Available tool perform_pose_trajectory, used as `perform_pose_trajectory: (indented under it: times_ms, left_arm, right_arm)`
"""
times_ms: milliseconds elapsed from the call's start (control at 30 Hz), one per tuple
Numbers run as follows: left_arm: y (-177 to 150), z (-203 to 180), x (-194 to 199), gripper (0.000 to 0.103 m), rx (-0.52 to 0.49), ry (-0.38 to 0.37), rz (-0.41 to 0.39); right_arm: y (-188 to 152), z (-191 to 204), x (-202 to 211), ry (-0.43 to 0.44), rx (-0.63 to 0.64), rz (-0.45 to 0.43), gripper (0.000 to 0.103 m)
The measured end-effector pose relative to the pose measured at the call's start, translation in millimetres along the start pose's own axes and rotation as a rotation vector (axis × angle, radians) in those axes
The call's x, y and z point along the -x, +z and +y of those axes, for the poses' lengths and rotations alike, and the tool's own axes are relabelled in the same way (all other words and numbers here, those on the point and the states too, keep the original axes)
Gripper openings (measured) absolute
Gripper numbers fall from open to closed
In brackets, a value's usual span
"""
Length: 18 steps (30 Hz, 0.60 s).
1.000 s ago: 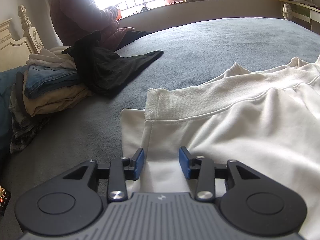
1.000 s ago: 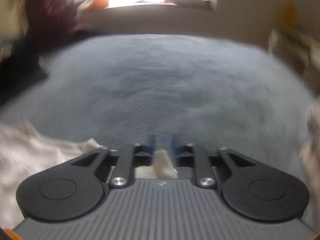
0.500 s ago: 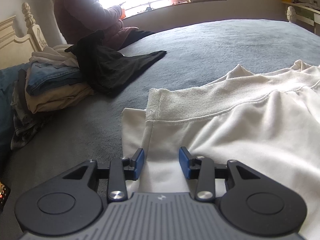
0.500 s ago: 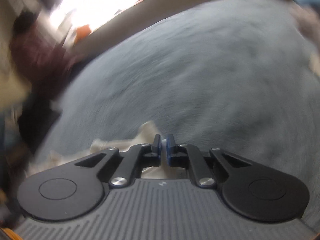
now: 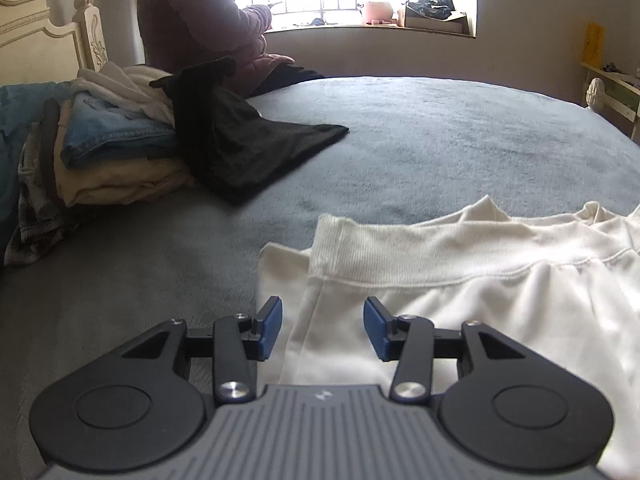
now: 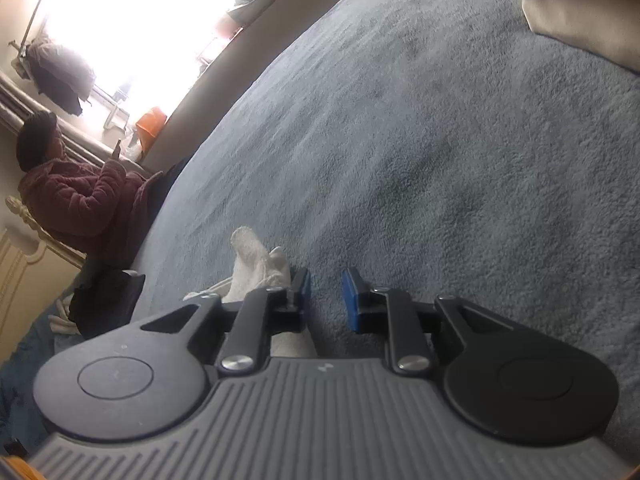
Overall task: Fold clothes
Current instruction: 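Release and pinch a sweatshirt corner with the right gripper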
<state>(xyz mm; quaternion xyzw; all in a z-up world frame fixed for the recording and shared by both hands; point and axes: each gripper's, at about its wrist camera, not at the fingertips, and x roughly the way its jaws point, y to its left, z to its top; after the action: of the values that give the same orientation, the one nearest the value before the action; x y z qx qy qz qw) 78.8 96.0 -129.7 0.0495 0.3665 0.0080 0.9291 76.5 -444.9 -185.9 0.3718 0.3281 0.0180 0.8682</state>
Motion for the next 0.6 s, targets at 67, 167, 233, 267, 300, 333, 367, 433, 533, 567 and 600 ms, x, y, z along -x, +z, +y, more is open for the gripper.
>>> perform_pose_trajectory:
  times_ms: [67, 167, 233, 267, 300, 333, 367, 433, 533, 567, 600]
  left_arm:
    - [4, -3, -4, 0.046, -0.004, 0.011, -0.001]
    - [10, -8, -13, 0.046, -0.009, 0.010, 0.011]
    - [11, -9, -19, 0.047, -0.008, -0.004, 0.032]
    - [12, -10, -22, 0.047, -0.008, -0.010, 0.041]
    - [11, -10, -24, 0.047, -0.009, -0.016, 0.049]
    - [10, -11, -26, 0.048, -0.013, -0.020, 0.056]
    - [9, -11, -27, 0.049, -0.016, -0.023, 0.059]
    - [6, -11, -27, 0.050, -0.017, -0.029, 0.061]
    - [5, -8, -26, 0.050, -0.002, -0.053, 0.058]
    - [5, -6, -25, 0.050, 0.006, -0.064, 0.055]
    - [6, -4, -25, 0.050, 0.013, -0.076, 0.050]
  right_arm:
    - [-1, 9, 2, -0.014, 0.040, 0.006, 0.029]
    - [-2, 22, 5, -0.039, 0.087, 0.018, 0.035]
    - [-2, 30, 7, -0.055, 0.106, 0.022, 0.043]
    - [-2, 33, 7, -0.055, 0.104, 0.023, 0.045]
    - [-2, 35, 8, -0.051, 0.097, 0.023, 0.046]
    - [-2, 37, 9, -0.048, 0.091, 0.022, 0.048]
    - [-1, 39, 9, -0.046, 0.085, 0.021, 0.050]
    - [-1, 44, 10, -0.047, 0.083, 0.021, 0.051]
    - [1, 55, 5, -0.072, 0.117, 0.038, 0.051]
    - [2, 58, 3, -0.080, 0.128, 0.042, 0.051]
    - [2, 62, 1, -0.085, 0.136, 0.045, 0.051]
